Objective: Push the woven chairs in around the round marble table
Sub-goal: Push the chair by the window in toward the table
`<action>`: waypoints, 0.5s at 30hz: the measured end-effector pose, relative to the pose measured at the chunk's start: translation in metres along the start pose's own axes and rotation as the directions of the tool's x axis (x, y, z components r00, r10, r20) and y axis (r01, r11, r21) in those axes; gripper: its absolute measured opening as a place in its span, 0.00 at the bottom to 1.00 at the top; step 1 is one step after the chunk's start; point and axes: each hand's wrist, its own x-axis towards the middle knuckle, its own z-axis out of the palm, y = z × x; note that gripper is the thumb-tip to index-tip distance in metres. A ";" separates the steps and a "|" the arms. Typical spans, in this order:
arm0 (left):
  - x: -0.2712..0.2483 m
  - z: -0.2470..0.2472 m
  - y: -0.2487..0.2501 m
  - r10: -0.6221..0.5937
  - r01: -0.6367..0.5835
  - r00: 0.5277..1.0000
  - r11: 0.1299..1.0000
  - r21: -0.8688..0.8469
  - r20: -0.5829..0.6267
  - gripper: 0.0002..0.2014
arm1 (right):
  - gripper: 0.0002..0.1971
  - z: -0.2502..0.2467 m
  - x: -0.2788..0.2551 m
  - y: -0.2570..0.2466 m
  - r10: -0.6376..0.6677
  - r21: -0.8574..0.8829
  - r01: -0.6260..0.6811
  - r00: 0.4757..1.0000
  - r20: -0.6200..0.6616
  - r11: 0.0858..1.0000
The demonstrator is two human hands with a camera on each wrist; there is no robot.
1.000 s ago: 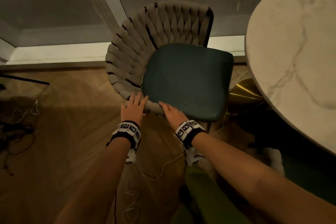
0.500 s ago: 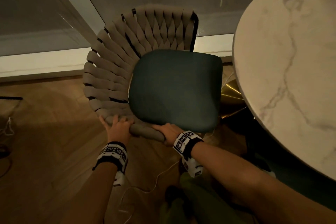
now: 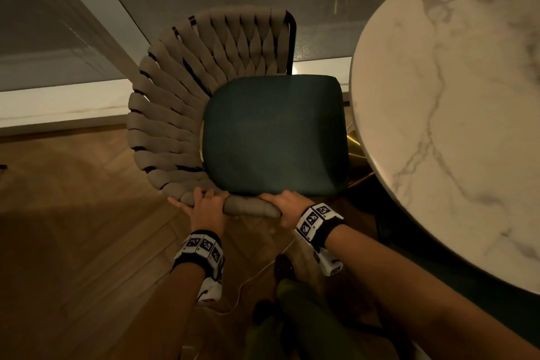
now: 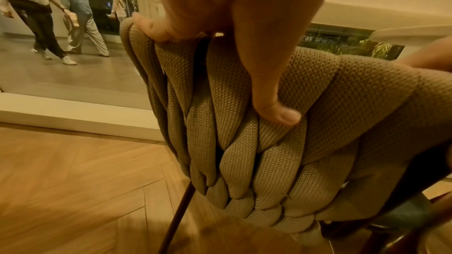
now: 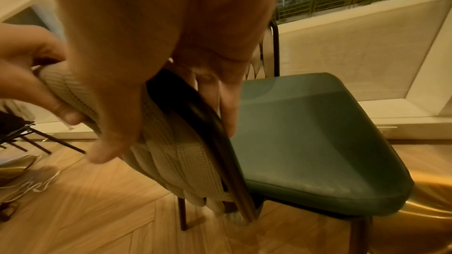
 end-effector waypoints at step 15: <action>-0.028 0.011 -0.001 -0.007 0.008 1.000 1.000 -0.020 0.031 0.19 | 0.22 0.032 -0.020 -0.005 0.017 -0.066 -0.022 0.997 -0.074 0.998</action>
